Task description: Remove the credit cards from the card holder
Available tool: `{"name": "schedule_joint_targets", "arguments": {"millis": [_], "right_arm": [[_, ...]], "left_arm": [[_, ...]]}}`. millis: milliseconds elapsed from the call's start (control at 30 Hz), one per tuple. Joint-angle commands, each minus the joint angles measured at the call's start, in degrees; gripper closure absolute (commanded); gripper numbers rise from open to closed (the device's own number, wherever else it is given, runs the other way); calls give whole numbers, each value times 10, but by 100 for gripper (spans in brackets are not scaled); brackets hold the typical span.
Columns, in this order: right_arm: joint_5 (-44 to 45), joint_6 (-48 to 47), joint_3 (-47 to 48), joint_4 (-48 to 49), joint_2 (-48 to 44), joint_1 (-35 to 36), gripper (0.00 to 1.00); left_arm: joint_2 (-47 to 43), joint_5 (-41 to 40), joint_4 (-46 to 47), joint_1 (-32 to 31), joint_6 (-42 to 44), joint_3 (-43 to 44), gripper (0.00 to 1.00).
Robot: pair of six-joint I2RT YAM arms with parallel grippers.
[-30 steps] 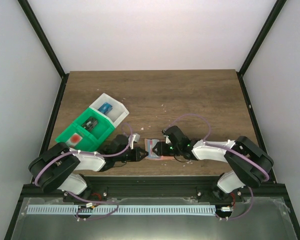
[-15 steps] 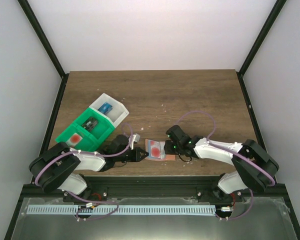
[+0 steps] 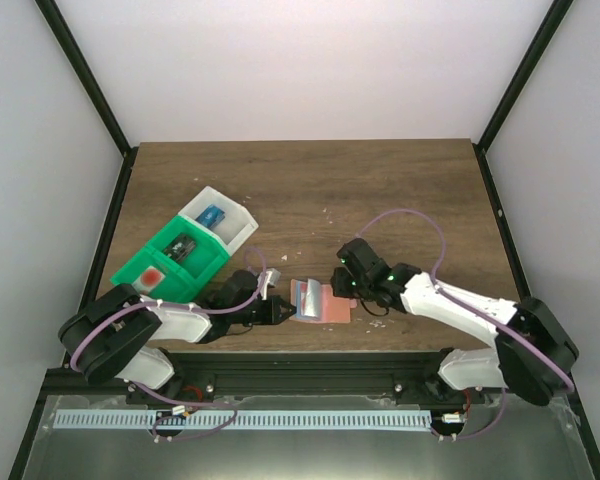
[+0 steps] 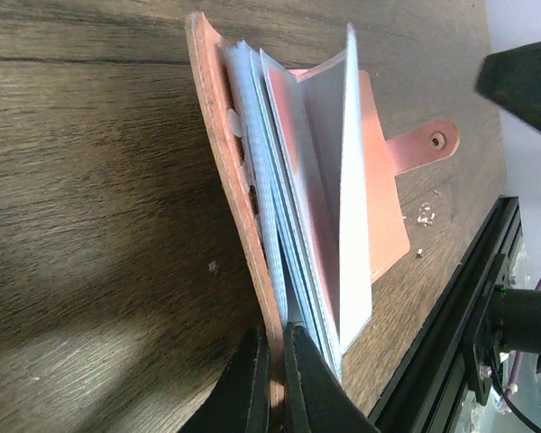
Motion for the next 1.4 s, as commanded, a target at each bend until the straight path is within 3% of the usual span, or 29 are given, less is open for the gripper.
{"name": "schedule_joint_targets", "arguments": {"millis": [0, 100, 267, 367, 500, 567, 1000, 1367], "right_arm": [[-68, 6, 4, 52, -57, -4, 62], [-113, 15, -14, 106, -68, -4, 60], [-106, 28, 19, 78, 2, 12, 35], [-119, 29, 23, 91, 20, 16, 32], [-152, 20, 17, 132, 4, 17, 53], [-168, 20, 9, 165, -5, 17, 58], [-249, 66, 54, 223, 106, 17, 58], [-230, 62, 96, 173, 165, 17, 58]], "left_arm": [[0, 6, 1, -2, 12, 2, 100], [-2, 3, 2, -2, 14, 1, 100], [-3, 5, 2, -3, 12, 1, 100], [-7, 3, 1, -3, 12, 1, 100], [-15, -4, 0, -3, 12, -3, 100], [-14, -2, -1, -3, 12, -3, 100], [-22, -2, -2, -3, 12, 1, 100], [-23, -4, -5, -3, 15, 5, 100]]}}
